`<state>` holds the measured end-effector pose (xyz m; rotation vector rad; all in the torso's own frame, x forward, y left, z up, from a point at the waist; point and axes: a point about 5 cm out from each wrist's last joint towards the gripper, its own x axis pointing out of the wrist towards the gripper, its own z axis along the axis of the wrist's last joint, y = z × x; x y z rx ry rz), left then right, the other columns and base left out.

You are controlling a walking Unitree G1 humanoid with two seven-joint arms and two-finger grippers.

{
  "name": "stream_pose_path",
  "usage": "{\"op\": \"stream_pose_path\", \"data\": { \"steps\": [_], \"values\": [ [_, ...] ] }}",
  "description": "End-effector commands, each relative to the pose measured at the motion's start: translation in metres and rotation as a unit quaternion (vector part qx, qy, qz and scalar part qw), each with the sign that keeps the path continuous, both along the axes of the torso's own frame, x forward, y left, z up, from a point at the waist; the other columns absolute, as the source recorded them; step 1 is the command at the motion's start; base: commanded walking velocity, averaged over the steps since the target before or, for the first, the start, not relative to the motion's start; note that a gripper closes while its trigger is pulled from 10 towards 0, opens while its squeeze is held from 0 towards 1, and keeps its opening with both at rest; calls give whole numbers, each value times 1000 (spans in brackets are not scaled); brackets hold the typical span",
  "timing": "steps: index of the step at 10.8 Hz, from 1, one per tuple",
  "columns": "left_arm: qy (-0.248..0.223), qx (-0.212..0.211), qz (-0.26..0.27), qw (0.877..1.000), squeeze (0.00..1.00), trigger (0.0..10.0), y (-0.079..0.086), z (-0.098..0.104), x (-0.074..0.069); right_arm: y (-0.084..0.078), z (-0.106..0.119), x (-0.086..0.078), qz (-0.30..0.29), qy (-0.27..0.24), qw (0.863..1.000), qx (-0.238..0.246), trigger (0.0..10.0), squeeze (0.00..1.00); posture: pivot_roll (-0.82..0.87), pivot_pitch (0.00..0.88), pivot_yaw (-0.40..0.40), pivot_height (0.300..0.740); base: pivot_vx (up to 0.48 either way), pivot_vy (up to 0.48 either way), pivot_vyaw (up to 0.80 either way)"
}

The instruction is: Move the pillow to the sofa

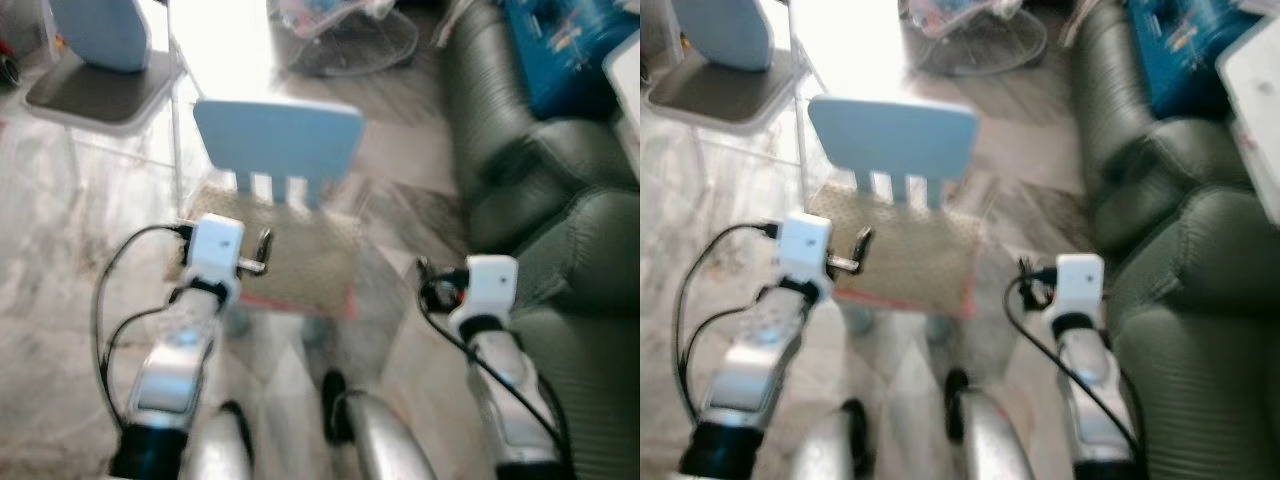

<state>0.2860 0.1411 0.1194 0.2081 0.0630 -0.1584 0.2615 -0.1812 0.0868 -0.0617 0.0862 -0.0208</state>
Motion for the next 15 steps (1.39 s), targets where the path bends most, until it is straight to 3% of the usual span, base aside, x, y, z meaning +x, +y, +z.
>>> {"op": "stream_pose_path", "data": {
  "steps": [1,8,10,12,15],
  "values": [
    [9,1,-6,1000,0,10000,-2,-3,-2,-6,-4,-4,-10,12,1000,1,10000,0,-24,272,-39,740,0,480,-800],
    [0,16,0,1000,0,10000,0,1,-1,-9,-2,-3,-9,3,1000,2,10000,0,-13,267,-34,740,0,448,-94],
    [-32,51,20,998,0,10000,3,5,-1,-9,-1,-2,-9,-3,1000,4,10000,0,-10,267,-31,740,0,0,0],
    [-33,27,22,999,0,10000,4,6,-5,-10,1,-3,-9,-11,1000,7,10000,0,-12,266,-30,740,0,0,0],
    [-38,32,17,999,0,10000,7,2,-12,-9,2,-3,1,-19,1000,11,10000,0,-10,266,-35,740,92,0,0]
  ]
}}
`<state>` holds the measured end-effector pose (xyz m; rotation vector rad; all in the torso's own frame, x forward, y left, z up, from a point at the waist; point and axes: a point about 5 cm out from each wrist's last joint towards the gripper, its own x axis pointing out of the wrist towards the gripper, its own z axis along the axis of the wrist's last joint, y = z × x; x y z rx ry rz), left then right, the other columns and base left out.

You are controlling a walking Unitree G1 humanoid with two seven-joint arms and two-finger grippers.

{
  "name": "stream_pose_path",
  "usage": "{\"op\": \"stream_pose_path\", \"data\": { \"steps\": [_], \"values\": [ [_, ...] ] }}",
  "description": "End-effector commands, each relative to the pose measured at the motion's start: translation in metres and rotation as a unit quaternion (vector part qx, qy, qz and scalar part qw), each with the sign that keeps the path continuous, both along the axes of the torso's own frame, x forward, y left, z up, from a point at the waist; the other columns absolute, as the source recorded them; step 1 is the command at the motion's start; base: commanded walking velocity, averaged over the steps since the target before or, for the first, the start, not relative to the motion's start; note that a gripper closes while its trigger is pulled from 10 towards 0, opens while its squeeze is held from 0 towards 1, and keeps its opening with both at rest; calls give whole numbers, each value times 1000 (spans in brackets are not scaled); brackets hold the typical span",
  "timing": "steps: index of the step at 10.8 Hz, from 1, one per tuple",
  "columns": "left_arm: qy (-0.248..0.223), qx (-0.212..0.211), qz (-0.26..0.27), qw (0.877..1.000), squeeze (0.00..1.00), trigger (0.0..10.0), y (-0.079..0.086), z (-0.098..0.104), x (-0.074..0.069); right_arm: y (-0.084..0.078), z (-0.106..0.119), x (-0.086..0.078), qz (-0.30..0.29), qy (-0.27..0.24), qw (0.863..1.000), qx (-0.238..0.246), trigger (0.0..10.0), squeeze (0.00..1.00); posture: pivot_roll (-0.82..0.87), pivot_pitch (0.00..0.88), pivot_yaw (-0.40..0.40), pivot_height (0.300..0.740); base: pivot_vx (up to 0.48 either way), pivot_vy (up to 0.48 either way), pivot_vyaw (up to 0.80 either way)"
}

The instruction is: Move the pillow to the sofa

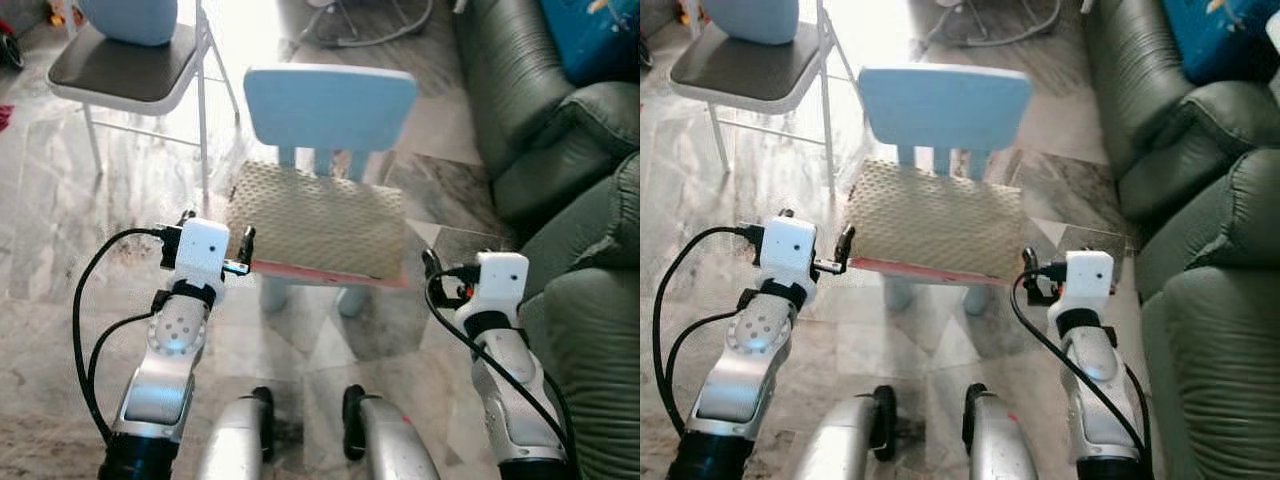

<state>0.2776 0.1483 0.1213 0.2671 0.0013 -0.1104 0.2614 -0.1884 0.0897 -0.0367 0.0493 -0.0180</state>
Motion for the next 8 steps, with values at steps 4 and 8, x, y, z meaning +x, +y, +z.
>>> {"op": "stream_pose_path", "data": {
  "steps": [4,8],
  "values": [
    [1,-10,-16,1000,0,10000,-4,0,-3,-1,-3,-4,11,1,1000,-6,10000,0,-13,264,-38,740,396,0,0],
    [9,-13,-21,1000,0,10000,-6,-2,-4,-1,-4,-5,12,4,1000,-7,10000,0,-15,274,-40,740,380,0,0]
  ]
}}
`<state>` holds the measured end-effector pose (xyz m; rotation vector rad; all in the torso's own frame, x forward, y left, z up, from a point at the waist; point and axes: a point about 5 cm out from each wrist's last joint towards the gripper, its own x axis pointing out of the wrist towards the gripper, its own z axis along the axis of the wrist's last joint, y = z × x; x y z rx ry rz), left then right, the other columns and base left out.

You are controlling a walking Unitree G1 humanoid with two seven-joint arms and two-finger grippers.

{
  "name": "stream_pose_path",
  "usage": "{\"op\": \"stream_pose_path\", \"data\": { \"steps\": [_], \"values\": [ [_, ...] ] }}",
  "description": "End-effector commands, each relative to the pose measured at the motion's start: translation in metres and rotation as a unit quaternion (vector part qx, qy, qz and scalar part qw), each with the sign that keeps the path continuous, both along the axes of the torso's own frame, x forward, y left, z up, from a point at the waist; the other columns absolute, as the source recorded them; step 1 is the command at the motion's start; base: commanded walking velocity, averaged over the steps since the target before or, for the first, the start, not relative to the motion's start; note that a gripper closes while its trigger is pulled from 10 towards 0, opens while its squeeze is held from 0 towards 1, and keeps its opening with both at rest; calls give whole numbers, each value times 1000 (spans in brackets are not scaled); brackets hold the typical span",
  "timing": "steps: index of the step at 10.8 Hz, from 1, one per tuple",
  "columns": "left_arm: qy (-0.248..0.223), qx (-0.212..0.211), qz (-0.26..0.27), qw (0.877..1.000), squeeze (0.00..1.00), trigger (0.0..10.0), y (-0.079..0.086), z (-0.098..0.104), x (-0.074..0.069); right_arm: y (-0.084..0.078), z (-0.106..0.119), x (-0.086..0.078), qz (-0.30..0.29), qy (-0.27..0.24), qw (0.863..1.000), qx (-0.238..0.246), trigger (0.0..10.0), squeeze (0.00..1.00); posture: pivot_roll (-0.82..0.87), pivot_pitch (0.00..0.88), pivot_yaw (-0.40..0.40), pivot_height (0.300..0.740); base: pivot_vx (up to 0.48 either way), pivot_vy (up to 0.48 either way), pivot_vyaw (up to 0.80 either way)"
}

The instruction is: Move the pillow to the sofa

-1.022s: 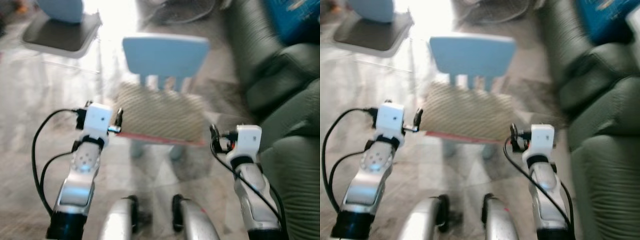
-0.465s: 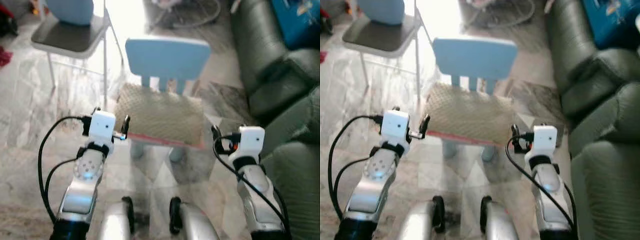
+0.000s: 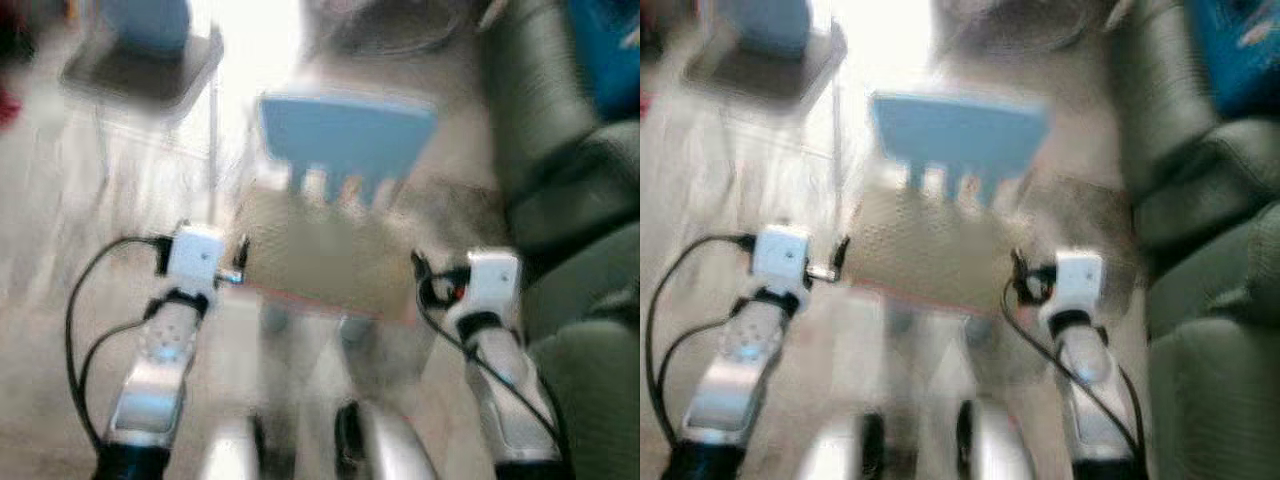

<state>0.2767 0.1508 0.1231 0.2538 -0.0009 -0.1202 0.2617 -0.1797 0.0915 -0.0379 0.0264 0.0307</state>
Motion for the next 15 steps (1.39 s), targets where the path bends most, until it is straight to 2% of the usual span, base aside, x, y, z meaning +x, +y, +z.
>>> {"op": "stream_pose_path", "data": {
  "steps": [1,4,6,8,9,10,11,12,14,15],
  "values": [
    [9,-6,-17,1000,0,10000,-8,-4,-3,-10,-6,-5,-12,16,1000,-9,10000,0,-16,274,-40,740,364,0,0],
    [1,2,-22,1000,0,10000,-11,-3,-3,-9,-7,-5,-11,17,1000,-11,10000,0,-15,270,-42,740,120,0,0],
    [8,-10,-25,1000,0,10000,-13,-5,-4,-9,-9,-5,-12,25,1000,-12,10000,0,-15,279,-42,740,0,0,0],
    [-3,-8,-40,999,0,10000,-16,-1,-4,-9,-7,-4,-11,22,1000,-8,10000,0,-13,298,-40,740,0,0,-700],
    [-12,2,-31,999,0,10000,-14,2,-3,-8,-7,-4,-10,21,1000,-9,10000,0,-13,299,-40,740,0,0,0],
    [-16,31,8,999,0,10000,-5,0,-3,-7,-6,-6,-8,19,1000,-9,10000,0,-7,305,-42,740,0,0,0],
    [-12,10,-1,1000,0,10000,0,-2,-6,-5,-4,-5,-3,15,1000,-2,10000,0,-8,308,-42,740,0,0,0],
    [-16,26,18,999,0,10000,9,-4,-10,-1,0,-6,4,6,1000,6,10000,0,-7,309,-42,740,0,0,0],
    [-1,25,19,1000,0,10000,13,-11,-16,2,0,-9,8,7,1000,6,10000,0,-6,311,-41,740,0,0,0],
    [4,28,15,1000,0,10000,13,-14,-21,3,0,-11,10,8,1000,7,10000,0,-10,309,-42,725,0,0,0]
  ]
}}
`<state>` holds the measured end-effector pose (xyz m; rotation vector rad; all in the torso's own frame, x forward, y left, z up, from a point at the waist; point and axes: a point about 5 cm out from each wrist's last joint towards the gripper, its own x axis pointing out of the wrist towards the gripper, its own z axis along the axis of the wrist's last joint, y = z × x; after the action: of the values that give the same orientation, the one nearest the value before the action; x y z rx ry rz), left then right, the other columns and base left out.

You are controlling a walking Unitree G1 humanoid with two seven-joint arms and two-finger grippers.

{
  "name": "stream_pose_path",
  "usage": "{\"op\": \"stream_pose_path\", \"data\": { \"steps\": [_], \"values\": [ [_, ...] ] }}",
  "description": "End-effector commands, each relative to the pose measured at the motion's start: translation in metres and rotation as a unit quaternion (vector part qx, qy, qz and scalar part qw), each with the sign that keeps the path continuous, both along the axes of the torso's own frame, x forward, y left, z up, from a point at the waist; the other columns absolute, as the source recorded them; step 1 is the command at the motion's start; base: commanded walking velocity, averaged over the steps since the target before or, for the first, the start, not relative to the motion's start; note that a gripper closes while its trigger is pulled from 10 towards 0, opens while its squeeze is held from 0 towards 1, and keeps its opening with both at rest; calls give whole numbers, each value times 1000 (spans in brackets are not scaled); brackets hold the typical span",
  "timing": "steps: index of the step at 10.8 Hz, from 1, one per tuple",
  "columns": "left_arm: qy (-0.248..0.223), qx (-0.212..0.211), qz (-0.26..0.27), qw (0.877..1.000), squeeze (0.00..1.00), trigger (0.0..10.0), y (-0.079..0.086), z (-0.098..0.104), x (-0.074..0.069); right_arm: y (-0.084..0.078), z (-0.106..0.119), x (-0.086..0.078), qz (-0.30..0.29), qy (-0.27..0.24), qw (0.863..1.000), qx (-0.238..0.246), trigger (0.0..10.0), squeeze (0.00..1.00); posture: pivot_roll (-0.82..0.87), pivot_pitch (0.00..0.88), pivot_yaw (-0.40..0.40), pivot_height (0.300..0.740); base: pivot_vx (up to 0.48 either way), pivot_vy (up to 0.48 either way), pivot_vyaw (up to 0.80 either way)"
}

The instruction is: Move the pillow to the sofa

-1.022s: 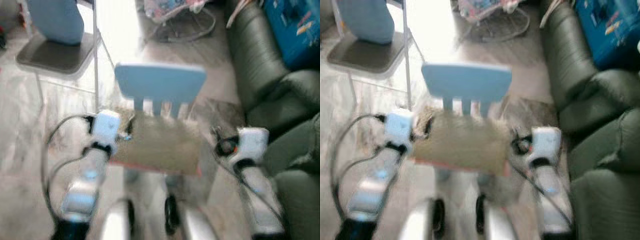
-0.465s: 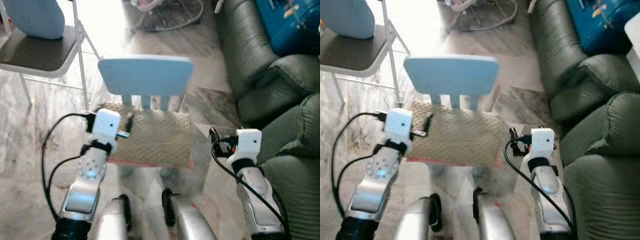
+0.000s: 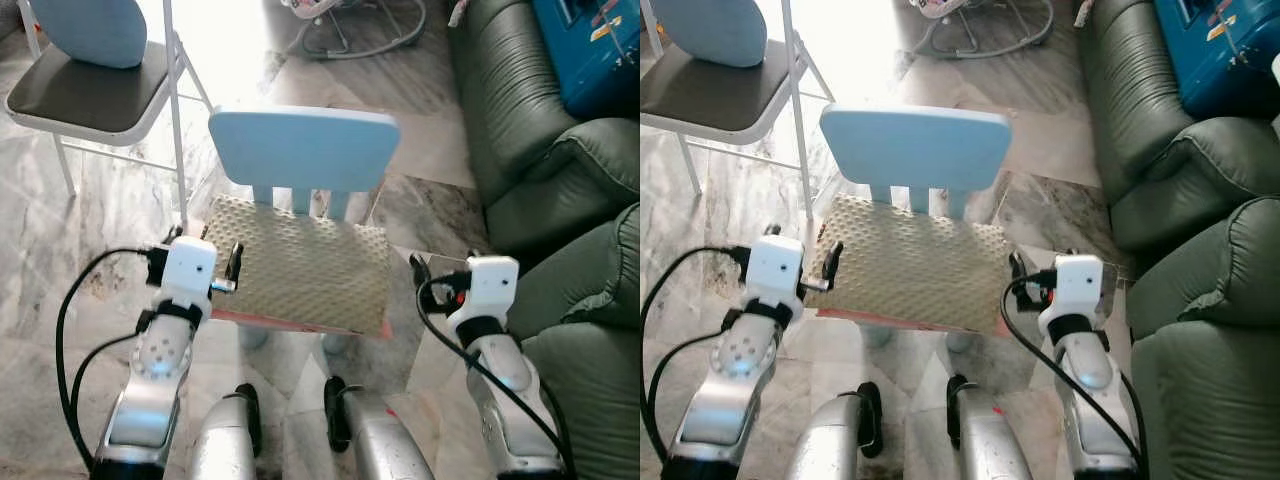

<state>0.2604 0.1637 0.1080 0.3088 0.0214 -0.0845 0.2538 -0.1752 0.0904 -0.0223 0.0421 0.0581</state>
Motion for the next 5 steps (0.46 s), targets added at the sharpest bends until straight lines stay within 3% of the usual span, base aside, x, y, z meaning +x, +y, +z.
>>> {"op": "stream_pose_path", "data": {
  "steps": [1,5],
  "values": [
    [-2,-1,-4,1000,0,10000,0,0,-4,-2,1,-3,-2,1,1000,1,10000,0,-11,308,-43,710,0,0,0],
    [-6,8,0,1000,0,10000,-1,-1,-2,-1,1,-3,6,2,1000,1,10000,0,-13,304,-50,645,0,0,0]
  ]
}}
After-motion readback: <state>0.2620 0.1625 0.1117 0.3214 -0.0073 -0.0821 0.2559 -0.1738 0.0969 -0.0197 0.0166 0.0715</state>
